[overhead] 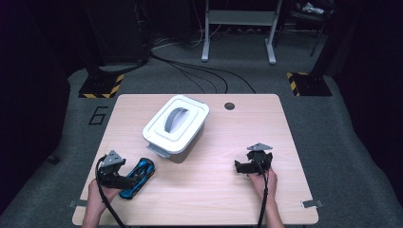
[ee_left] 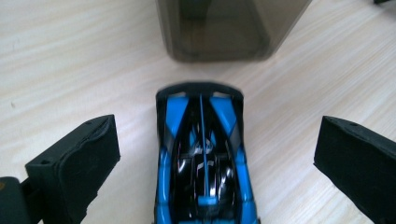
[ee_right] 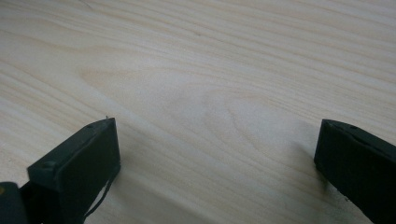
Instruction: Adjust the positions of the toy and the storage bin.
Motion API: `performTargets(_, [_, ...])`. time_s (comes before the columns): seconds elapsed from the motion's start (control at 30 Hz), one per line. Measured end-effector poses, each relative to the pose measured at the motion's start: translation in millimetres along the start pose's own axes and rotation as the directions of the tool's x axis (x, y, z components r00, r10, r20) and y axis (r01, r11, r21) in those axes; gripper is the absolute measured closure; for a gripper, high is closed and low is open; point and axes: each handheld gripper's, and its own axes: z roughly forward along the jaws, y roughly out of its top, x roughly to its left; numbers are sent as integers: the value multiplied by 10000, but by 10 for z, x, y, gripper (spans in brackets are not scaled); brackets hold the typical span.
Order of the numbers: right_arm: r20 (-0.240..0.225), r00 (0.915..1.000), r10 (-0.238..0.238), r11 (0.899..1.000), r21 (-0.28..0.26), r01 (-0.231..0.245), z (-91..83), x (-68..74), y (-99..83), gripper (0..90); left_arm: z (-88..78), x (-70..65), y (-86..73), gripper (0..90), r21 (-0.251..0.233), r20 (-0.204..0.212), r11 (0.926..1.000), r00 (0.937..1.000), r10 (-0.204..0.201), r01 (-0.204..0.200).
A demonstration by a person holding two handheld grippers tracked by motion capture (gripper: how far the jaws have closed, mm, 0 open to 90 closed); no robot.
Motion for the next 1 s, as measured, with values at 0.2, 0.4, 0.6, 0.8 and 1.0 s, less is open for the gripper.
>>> performTargets(0.2, [21,10000,-11,10000,0,11,0,-1,0,0,2,-24,285,1,-75,252,9996,9993,287,-285])
performTargets(0.4, [-9,10000,-19,10000,-9,19,-3,0,-1,2,32,-31,577,1,-24,335,9984,9979,561,-560])
performTargets(0.6, [-17,10000,-9,10000,-8,9,-3,2,-1,3,67,-49,879,5,-71,443,9973,9963,738,-735])
performTargets(0.8, [-18,10000,-20,10000,-17,20,-3,1,-1,4,159,-52,1146,12,-76,583,9966,9949,819,-816])
performTargets(1.0, [-18,10000,-22,10000,-13,22,-3,0,-1,4,294,-61,1393,17,-5,741,9956,9929,936,-938])
